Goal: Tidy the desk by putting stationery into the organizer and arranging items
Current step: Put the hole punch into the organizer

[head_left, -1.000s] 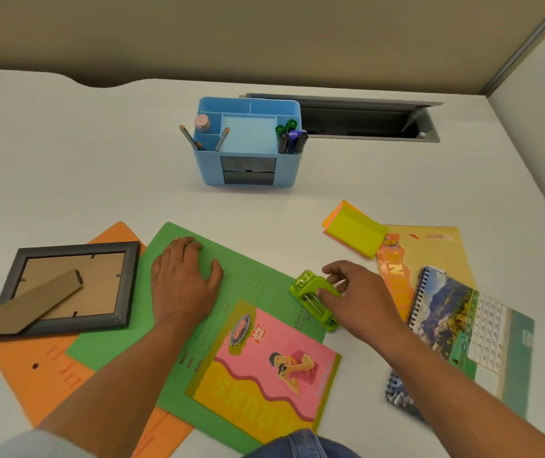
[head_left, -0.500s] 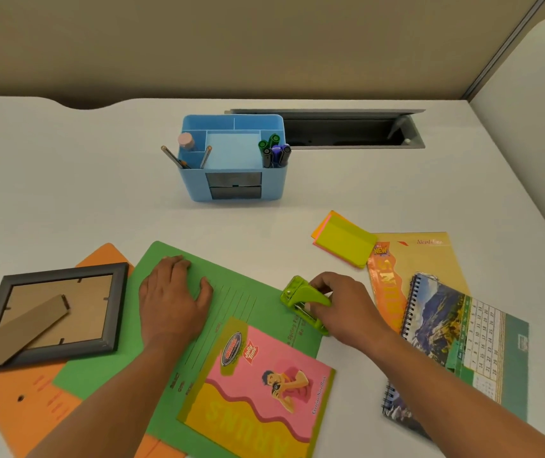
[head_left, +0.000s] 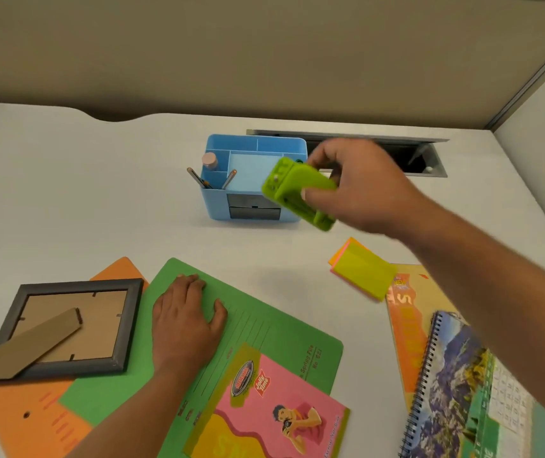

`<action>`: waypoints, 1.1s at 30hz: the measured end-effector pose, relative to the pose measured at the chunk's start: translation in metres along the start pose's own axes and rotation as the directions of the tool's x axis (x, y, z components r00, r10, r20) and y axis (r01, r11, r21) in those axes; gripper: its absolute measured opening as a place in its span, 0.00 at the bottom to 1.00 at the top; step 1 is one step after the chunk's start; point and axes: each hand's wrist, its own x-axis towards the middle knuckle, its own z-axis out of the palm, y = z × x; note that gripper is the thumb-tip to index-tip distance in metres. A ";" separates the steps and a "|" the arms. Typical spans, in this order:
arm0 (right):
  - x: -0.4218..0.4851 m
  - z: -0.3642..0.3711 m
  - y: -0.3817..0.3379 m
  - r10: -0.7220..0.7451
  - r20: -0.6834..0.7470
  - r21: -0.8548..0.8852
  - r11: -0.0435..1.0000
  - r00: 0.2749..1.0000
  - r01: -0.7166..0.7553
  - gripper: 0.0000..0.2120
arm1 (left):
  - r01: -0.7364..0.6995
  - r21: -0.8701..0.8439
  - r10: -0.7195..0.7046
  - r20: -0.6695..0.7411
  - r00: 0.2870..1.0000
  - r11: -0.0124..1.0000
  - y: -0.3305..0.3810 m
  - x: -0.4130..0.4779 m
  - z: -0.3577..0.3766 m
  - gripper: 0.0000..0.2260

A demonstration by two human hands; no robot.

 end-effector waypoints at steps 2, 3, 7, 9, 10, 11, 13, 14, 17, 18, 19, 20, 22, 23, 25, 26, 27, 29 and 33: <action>0.027 -0.009 -0.011 -0.026 -0.006 -0.081 0.996 1.000 0.025 0.10 | 0.003 0.001 -0.003 -0.001 1.000 1.000 0.000 0.000 0.000 0.21; 0.040 -0.012 -0.015 -0.037 -0.004 -0.115 0.993 0.999 0.036 0.11 | 0.005 -0.003 -0.005 -0.003 1.000 1.000 0.000 0.000 -0.001 0.21; 0.091 -0.005 -0.025 -0.082 0.058 -0.204 0.975 0.995 0.092 0.13 | 0.011 -0.002 -0.011 0.002 1.000 1.000 0.000 0.000 -0.001 0.21; 0.112 0.006 -0.024 -0.089 0.112 -0.255 0.960 0.990 0.115 0.14 | 0.014 0.000 -0.014 0.006 1.000 1.000 0.000 0.000 0.000 0.21; 0.122 0.012 -0.023 -0.087 0.135 -0.270 0.955 0.987 0.121 0.14 | 0.015 0.001 -0.015 0.008 1.000 1.000 0.000 0.001 0.000 0.21; 0.130 0.017 -0.021 -0.085 0.154 -0.271 0.955 0.984 0.124 0.15 | 0.017 0.002 -0.017 0.011 1.000 1.000 0.000 0.001 0.000 0.21; 0.144 0.029 -0.016 -0.075 0.188 -0.262 0.957 0.979 0.123 0.15 | 0.018 0.001 -0.018 0.011 1.000 1.000 0.000 0.001 0.000 0.21; 0.151 0.034 -0.014 -0.067 0.202 -0.264 0.957 0.977 0.120 0.15 | 0.018 0.000 -0.018 0.011 1.000 1.000 0.000 0.001 0.000 0.21; 0.165 0.046 -0.010 -0.054 0.232 -0.278 0.953 0.971 0.119 0.15 | 0.018 0.004 -0.018 0.015 1.000 1.000 -0.001 0.001 0.000 0.21; 0.168 0.049 -0.009 -0.053 0.234 -0.278 0.953 0.971 0.120 0.14 | 0.020 0.008 -0.020 0.017 1.000 1.000 -0.001 0.002 0.000 0.21; 0.171 0.051 -0.008 -0.054 0.233 -0.278 0.953 0.971 0.120 0.14 | 0.022 0.010 -0.022 0.019 1.000 1.000 -0.001 0.002 0.000 0.21; 0.173 0.053 -0.007 -0.054 0.234 -0.282 0.952 0.971 0.121 0.14 | 0.023 0.009 -0.023 0.020 1.000 1.000 -0.001 0.002 0.000 0.21; 0.176 0.057 -0.004 -0.046 0.247 -0.287 0.951 0.968 0.118 0.14 | 0.023 0.005 -0.023 0.020 1.000 1.000 -0.001 0.003 0.000 0.21; 0.178 0.059 -0.002 -0.038 0.254 -0.284 0.952 0.966 0.113 0.14 | 0.023 0.005 -0.024 0.020 1.000 1.000 -0.001 0.003 0.000 0.21; 0.180 0.062 0.002 -0.027 0.263 -0.279 0.955 0.965 0.102 0.12 | 0.023 0.009 -0.023 0.021 1.000 1.000 0.000 0.003 0.000 0.21; 0.180 0.063 0.004 -0.021 0.265 -0.280 0.955 0.964 0.098 0.12 | 0.022 0.010 -0.022 0.022 1.000 1.000 0.000 0.003 0.000 0.21; 0.180 0.065 0.006 -0.016 0.266 -0.281 0.955 0.964 0.094 0.12 | 0.022 0.009 -0.022 0.022 1.000 1.000 0.000 0.003 0.000 0.21; 0.180 0.068 0.009 -0.013 0.274 -0.280 0.956 0.962 0.093 0.12 | 0.023 0.009 -0.023 0.020 1.000 1.000 -0.001 0.002 0.000 0.20; 0.179 0.074 0.016 -0.015 0.290 -0.286 0.953 0.957 0.102 0.13 | 0.025 0.006 -0.026 0.020 0.999 1.000 -0.002 0.001 0.001 0.19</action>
